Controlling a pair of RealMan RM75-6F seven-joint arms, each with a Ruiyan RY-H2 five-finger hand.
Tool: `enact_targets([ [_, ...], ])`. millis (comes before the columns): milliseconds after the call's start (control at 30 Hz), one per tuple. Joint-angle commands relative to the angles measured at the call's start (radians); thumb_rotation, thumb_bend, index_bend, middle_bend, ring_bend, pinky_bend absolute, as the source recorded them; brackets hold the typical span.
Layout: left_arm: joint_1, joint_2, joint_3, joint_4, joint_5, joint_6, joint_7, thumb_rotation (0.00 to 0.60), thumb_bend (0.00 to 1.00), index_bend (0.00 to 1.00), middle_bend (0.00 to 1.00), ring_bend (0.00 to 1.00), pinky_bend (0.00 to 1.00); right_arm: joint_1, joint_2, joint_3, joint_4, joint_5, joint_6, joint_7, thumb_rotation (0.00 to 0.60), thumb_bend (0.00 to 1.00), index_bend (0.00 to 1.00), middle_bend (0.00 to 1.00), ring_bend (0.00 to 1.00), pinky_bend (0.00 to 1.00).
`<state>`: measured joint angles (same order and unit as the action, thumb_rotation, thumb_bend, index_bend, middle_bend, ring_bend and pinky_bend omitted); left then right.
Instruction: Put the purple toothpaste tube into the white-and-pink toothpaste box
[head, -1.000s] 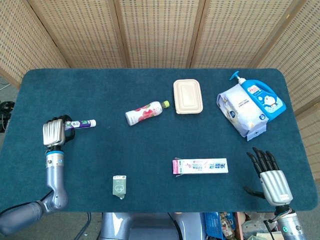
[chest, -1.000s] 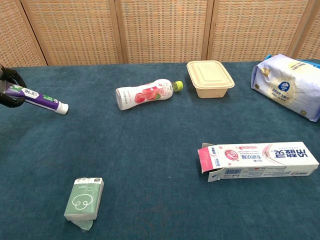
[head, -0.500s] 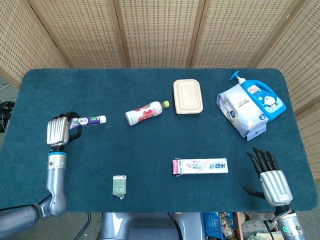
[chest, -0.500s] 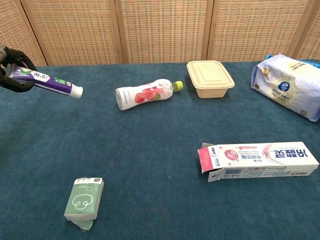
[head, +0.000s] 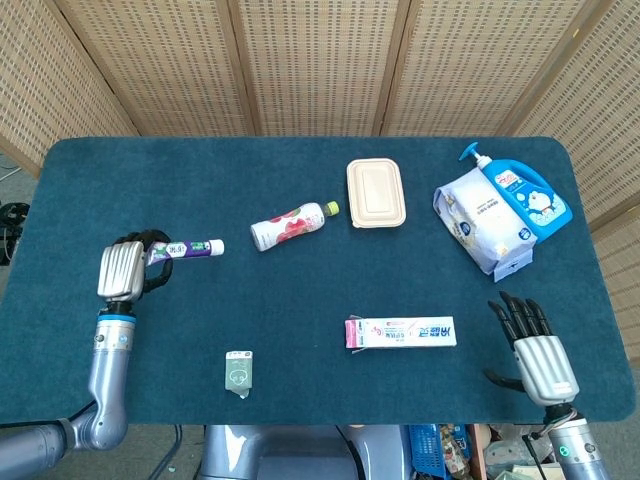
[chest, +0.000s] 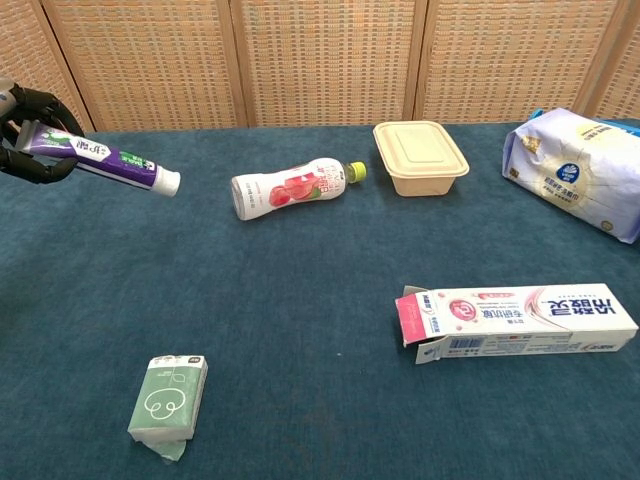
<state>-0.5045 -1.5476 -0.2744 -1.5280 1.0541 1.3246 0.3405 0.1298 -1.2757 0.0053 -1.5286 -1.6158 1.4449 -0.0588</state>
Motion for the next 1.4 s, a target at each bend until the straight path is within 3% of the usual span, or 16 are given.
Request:
enact_targets([
  [33, 0.004, 0.003, 0.005, -0.010, 0.009, 0.004, 0.001, 0.600, 0.54, 0.81, 0.45, 0.36, 0.36, 0.013, 0.012, 0.004, -0.039, -0.004, -0.014, -0.037, 0.600, 0.03, 0.03, 0.00, 0.00, 0.00],
  [400, 0.014, 0.044, 0.002, -0.083, 0.037, 0.014, -0.008, 0.600, 0.54, 0.81, 0.45, 0.36, 0.36, 0.046, 0.033, -0.020, -0.223, -0.011, -0.100, -0.233, 0.600, 0.03, 0.07, 0.00, 0.00, 0.00],
  [667, 0.017, 0.058, 0.005, -0.101, 0.043, 0.014, -0.001, 0.600, 0.54, 0.81, 0.45, 0.36, 0.36, 0.067, -0.013, -0.040, -0.294, 0.004, -0.170, -0.359, 0.600, 0.03, 0.07, 0.00, 0.00, 0.00],
  [900, 0.016, 0.064, 0.006, -0.110, 0.057, 0.016, -0.003, 0.600, 0.54, 0.81, 0.45, 0.36, 0.36, 0.105, -0.065, -0.016, -0.356, 0.041, -0.229, -0.455, 0.600, 0.03, 0.07, 0.00, 0.00, 0.00],
  [1233, 0.015, 0.069, 0.005, -0.118, 0.062, 0.018, 0.006, 0.600, 0.54, 0.81, 0.45, 0.36, 0.36, 0.181, -0.125, 0.059, -0.433, 0.213, -0.312, -0.664, 0.600, 0.03, 0.11, 0.00, 0.00, 0.00],
  [1400, 0.016, 0.073, 0.005, -0.114, 0.061, 0.015, 0.002, 0.600, 0.54, 0.81, 0.45, 0.36, 0.36, 0.224, -0.158, 0.100, -0.447, 0.363, -0.326, -0.794, 0.600, 0.03, 0.11, 0.00, 0.00, 0.00],
])
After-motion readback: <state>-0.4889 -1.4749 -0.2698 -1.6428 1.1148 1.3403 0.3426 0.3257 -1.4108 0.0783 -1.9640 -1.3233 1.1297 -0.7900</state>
